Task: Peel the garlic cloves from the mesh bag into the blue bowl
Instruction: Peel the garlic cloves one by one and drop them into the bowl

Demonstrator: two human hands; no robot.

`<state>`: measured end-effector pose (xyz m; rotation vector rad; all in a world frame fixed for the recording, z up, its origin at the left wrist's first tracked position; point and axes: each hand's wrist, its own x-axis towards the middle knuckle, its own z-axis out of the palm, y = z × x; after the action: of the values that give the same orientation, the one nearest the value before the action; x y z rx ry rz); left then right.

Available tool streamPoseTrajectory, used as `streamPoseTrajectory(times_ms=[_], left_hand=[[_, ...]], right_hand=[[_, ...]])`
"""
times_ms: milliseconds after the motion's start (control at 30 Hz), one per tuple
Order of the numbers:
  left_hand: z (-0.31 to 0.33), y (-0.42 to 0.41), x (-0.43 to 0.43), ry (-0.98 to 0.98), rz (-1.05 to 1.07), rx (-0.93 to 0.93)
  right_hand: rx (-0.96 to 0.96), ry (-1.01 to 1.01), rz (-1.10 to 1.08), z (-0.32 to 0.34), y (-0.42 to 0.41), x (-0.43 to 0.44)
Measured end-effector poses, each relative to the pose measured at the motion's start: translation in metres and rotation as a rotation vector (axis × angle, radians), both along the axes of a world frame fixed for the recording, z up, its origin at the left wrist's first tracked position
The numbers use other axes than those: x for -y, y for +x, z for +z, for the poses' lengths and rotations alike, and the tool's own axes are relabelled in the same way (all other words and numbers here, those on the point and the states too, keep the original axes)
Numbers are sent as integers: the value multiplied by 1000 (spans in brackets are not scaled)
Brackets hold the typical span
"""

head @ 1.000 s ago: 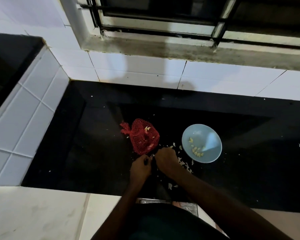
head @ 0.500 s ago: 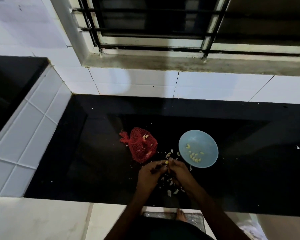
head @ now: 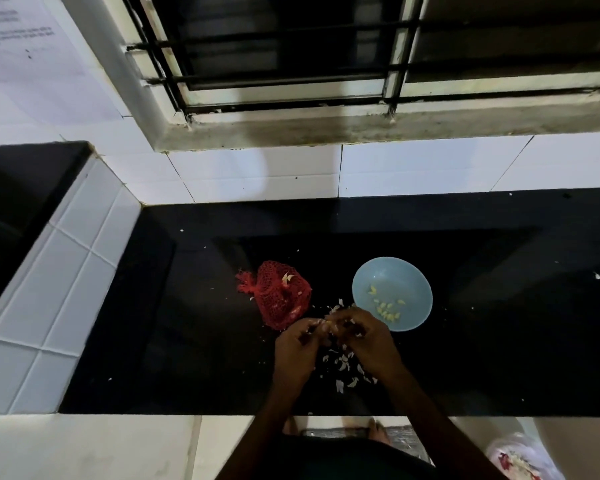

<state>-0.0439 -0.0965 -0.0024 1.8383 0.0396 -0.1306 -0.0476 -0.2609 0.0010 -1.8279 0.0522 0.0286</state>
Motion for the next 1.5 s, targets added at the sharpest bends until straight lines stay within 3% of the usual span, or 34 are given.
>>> streamPoseTrajectory(times_ms=[133,300,633,900,1100,1500], left_hand=[[6,0,4,5,18,-14],[8,3,6,-117,59,-111],[15,-1,19,-403,17,-259],[13,9,22,-305,99,-201],[11,11,18,-297,86,-198],[17,20,29,-439,104,-271]], right_hand=[[41,-27,-22,0,4,6],[118,-104,-90,10,8,1],[183,-124,-6,1,9,-2],[197,-156,-41,-10,13,3],[216,-154,56,-3,13,6],[293,-236,141,3,34,19]])
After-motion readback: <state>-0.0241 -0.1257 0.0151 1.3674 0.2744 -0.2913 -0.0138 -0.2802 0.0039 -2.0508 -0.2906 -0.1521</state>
